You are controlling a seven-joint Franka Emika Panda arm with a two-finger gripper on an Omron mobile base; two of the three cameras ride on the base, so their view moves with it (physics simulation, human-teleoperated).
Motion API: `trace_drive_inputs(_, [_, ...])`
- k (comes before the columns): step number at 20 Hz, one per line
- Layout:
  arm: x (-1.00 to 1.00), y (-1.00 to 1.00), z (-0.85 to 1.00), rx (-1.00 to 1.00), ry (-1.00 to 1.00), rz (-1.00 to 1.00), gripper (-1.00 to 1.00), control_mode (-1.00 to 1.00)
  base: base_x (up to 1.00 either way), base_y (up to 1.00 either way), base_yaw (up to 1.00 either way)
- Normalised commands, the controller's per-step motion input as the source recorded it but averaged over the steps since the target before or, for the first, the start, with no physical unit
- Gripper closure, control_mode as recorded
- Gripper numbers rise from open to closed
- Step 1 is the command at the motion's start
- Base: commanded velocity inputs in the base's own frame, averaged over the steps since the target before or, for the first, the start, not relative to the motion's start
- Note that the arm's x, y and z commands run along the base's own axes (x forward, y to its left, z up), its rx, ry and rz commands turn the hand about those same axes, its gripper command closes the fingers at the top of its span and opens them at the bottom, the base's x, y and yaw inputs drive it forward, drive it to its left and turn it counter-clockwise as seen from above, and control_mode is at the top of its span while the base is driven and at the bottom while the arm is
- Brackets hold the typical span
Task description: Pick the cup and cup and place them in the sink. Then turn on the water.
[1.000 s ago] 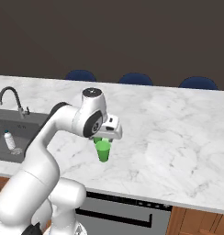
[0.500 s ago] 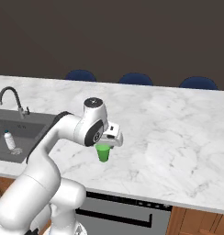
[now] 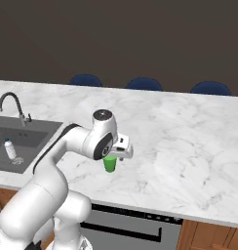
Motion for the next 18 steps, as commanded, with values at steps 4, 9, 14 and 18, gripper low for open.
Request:
trace_drive_inputs(4, [0.29,-0.01,-0.15,0.0,0.0,0.0,-1.0,-1.0,0.0,0.0,0.0])
trace_drive_inputs(9, [0.33,0.0,-0.15,0.0,0.0,0.0,-1.0,-1.0,0.0,0.0,0.0])
trace_drive_inputs(14, [0.35,-0.01,-0.15,0.02,0.0,0.0,-1.0,-1.0,0.0,0.0,0.0])
trace_drive_inputs(18, [0.28,-0.02,-0.19,0.0,0.0,0.0,-1.0,-1.0,0.0,0.0,0.0])
